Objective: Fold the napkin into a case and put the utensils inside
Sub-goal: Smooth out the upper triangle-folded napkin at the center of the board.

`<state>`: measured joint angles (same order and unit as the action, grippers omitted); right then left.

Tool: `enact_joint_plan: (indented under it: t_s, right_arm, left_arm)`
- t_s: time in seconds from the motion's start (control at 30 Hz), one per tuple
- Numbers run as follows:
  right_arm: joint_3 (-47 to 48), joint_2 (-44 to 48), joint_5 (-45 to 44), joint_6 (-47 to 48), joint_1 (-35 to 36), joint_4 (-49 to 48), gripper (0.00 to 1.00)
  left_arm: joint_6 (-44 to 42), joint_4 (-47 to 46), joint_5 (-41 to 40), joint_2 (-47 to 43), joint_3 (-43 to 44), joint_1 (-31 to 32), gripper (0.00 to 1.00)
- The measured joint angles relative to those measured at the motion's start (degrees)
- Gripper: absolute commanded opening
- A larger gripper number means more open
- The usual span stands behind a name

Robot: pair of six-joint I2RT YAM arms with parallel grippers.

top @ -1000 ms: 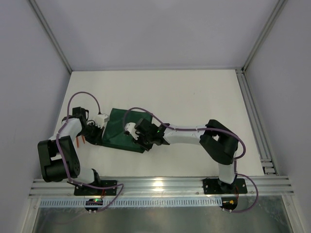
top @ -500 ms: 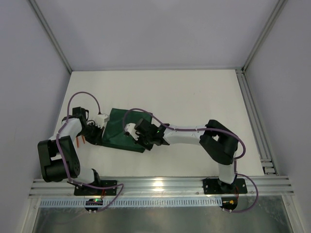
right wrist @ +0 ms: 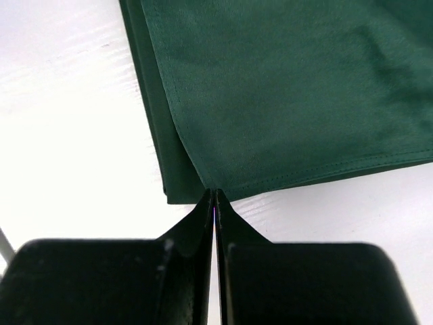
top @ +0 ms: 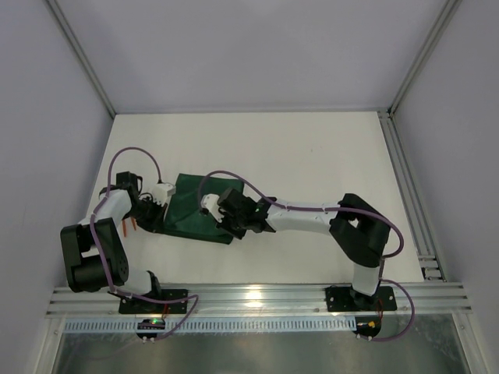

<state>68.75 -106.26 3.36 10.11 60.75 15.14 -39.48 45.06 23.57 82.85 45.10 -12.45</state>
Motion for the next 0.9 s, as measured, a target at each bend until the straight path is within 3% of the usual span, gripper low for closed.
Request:
enact_joint_plan:
  t_s: [0.33, 0.87, 0.9]
  right_arm:
    - [-2.03, 4.48, 3.80, -1.38, 0.00, -1.64, 0.04]
    - [-8.61, 1.64, 8.63, -3.78, 0.17, -7.41, 0.04]
    - [-8.68, 1.64, 8.59, -3.78, 0.17, -7.43, 0.11]
  left_arm:
    - [-0.02, 0.20, 0.00, -0.20, 0.00, 0.00, 0.03]
    - [-0.09, 0.02, -1.90, -0.20, -0.61, 0.00, 0.03]
    - [-0.11, 0.00, -1.95, -0.20, -0.66, 0.00, 0.03]
